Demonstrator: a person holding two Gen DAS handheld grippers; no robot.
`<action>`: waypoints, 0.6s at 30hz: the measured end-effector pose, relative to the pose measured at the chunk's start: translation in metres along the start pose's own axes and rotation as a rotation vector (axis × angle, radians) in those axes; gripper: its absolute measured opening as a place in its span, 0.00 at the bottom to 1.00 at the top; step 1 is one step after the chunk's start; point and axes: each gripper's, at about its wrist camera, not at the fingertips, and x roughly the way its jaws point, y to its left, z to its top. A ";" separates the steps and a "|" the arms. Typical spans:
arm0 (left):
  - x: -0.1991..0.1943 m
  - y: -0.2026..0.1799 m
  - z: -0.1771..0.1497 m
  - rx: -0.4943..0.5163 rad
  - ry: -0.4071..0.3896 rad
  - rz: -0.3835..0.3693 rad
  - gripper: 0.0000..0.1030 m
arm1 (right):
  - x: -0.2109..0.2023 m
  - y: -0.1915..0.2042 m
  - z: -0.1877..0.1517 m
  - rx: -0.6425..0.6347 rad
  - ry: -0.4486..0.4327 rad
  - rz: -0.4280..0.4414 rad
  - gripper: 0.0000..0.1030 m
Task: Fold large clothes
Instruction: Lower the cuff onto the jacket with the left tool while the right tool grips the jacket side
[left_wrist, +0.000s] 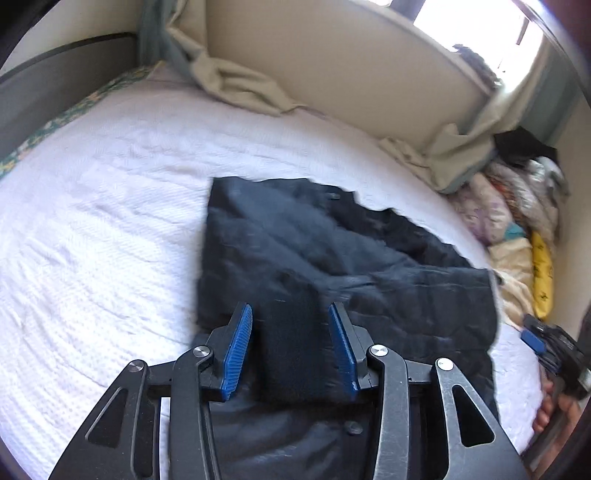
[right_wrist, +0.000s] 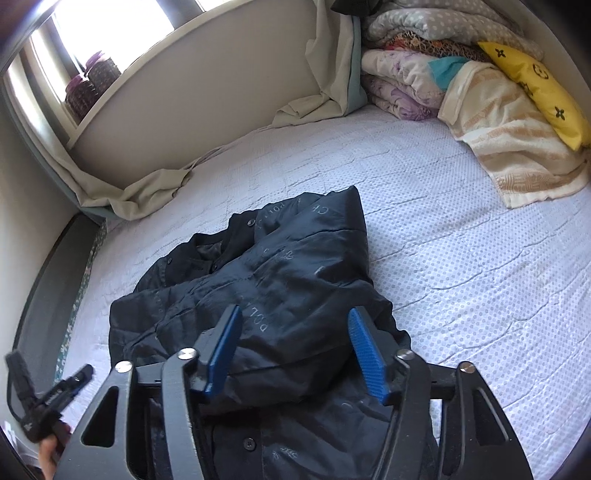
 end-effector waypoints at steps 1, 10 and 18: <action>0.004 -0.008 -0.003 0.014 0.030 -0.047 0.46 | 0.000 0.002 0.000 -0.008 -0.004 -0.005 0.49; 0.051 -0.035 -0.017 0.082 0.150 -0.040 0.46 | 0.042 0.035 0.012 -0.147 0.036 -0.053 0.39; 0.090 -0.024 -0.026 0.082 0.214 0.013 0.46 | 0.133 0.009 0.019 -0.147 0.213 -0.187 0.24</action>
